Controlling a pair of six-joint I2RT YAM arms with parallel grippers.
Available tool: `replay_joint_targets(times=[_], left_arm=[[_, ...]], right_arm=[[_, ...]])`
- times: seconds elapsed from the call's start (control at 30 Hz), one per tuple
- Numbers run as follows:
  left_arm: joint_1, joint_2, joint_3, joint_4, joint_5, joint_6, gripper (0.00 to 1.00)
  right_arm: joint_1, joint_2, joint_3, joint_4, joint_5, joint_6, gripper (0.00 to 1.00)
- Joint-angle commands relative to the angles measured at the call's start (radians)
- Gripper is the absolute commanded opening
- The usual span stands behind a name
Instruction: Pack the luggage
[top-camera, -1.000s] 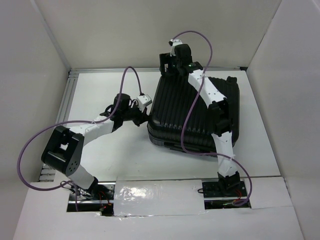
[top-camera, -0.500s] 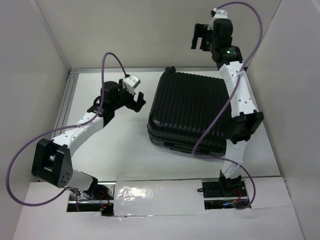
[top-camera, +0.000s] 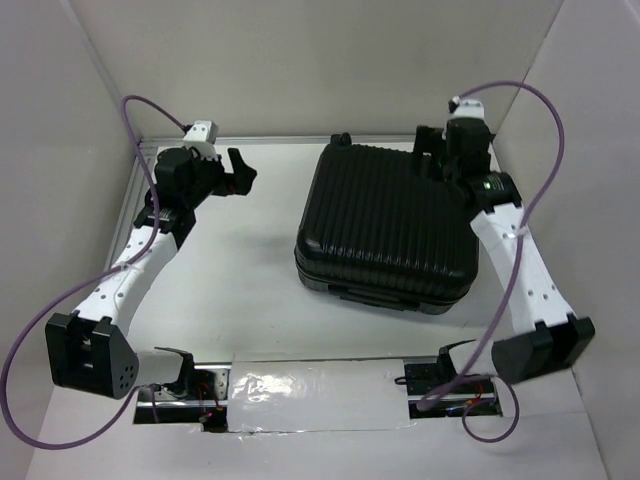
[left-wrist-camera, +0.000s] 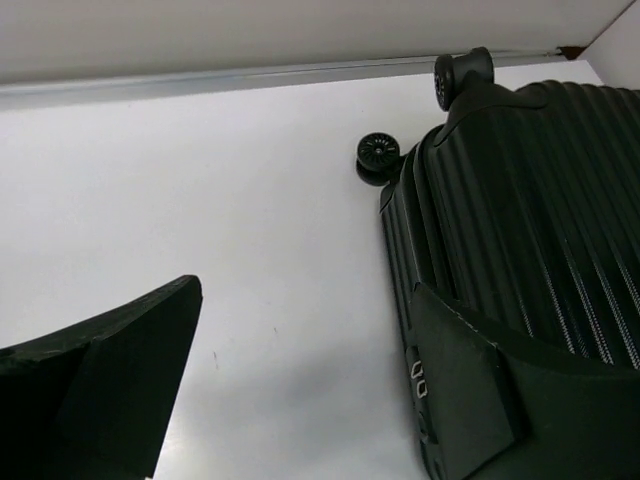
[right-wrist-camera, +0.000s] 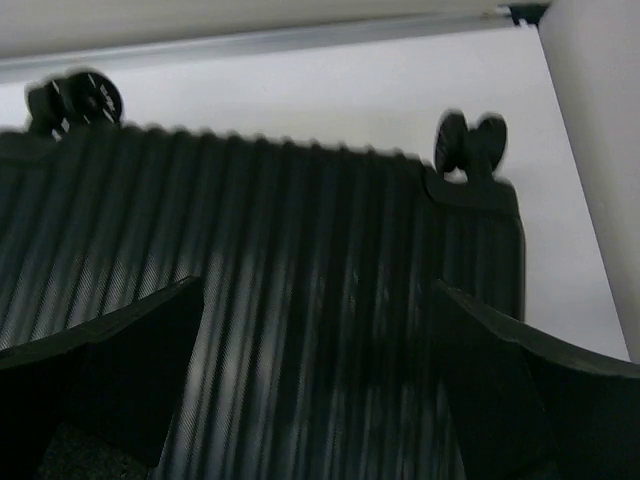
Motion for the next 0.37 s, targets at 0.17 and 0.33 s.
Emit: replay_joint_targets(times=[0.17, 0.33], left_arm=[[0.048, -0.102, -0.096, 0.035, -0.004, -0.127, 0.98], [0.057, -0.182, -0.189, 0.101, 0.006, -0.127, 1.0]], right_arm=[[-0.008, -0.461, -0.282, 0.114, 0.079, 0.043, 1.0], [-0.008, -0.558, -0.343, 0.088, 0.012, 0.081, 1.0]])
